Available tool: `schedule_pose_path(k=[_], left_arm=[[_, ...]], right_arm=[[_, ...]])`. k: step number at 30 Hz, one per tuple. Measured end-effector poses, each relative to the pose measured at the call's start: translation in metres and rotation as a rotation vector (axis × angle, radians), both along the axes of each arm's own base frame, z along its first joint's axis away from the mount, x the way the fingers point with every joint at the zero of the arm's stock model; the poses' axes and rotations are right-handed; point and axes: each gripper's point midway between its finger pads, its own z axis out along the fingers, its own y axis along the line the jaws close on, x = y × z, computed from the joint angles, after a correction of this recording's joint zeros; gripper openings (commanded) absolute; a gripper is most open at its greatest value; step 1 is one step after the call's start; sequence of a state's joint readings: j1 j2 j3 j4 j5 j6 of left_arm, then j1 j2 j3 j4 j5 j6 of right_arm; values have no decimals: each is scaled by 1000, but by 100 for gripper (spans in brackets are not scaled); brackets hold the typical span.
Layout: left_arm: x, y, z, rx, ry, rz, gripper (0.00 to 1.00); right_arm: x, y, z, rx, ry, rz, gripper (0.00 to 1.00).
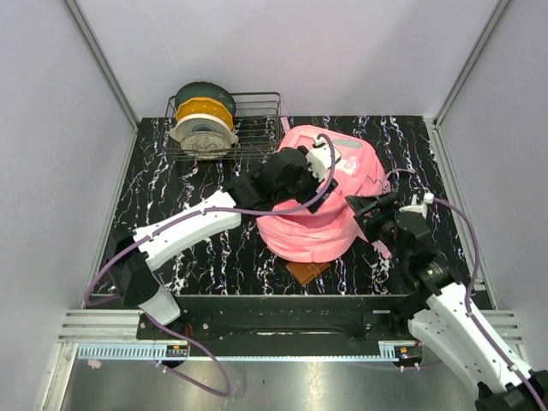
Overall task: Pack the student bag
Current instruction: Place the stationery in the student bag, then zip the student bag at the center of the board.
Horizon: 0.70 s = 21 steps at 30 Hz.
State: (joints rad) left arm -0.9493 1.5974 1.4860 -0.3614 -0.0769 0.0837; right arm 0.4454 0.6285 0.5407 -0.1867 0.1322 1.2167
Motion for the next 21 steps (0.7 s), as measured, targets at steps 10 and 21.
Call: schedule_pose_path(k=[10,21], left_arm=[[11,50,18,-138,46,152,99],[63,155,-66,-208,324,432,99]], right_arm=[[-8,-11,-24,-120,118,-15,83],[20,27,-56,-157,251,116,82]])
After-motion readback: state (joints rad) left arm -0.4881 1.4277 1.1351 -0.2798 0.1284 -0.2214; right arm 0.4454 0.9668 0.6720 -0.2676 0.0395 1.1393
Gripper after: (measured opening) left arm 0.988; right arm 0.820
